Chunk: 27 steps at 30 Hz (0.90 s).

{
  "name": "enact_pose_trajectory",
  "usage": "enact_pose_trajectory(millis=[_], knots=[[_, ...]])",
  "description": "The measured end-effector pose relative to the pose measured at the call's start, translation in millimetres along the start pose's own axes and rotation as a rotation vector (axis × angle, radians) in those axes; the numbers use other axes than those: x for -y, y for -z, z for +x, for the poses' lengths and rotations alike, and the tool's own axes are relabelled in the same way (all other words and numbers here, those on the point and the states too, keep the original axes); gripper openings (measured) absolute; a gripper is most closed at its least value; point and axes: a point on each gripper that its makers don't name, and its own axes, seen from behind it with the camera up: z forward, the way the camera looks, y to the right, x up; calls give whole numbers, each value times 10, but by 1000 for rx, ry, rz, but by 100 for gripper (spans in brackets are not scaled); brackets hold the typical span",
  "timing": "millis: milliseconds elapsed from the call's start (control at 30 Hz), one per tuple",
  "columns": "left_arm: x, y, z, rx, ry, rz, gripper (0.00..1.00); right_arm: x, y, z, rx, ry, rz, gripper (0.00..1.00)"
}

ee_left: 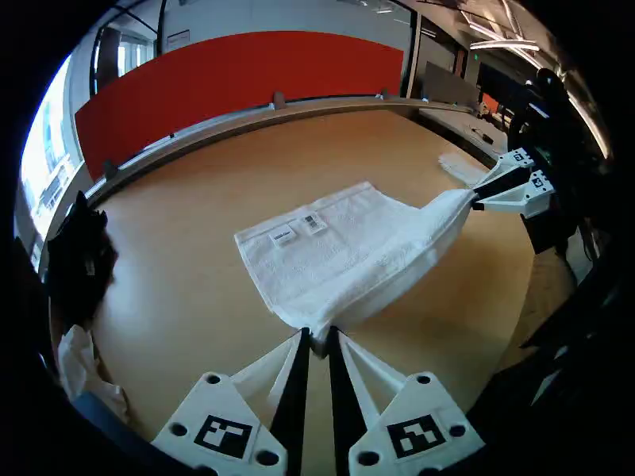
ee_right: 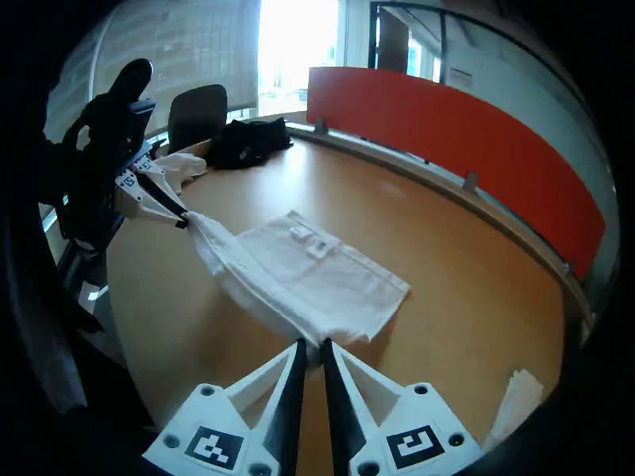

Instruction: Fold towel

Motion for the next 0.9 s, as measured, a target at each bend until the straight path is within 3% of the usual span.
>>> enact_pose_trajectory(millis=[567, 900], knots=[[-78, 284, 179, -12, 37, -10, 16, 29, 251, 190, -17, -5, 5, 16], [-97, 282, 148, -5, 30, -8, 16, 47, 253, 185, -10, 0, 13, 16]])
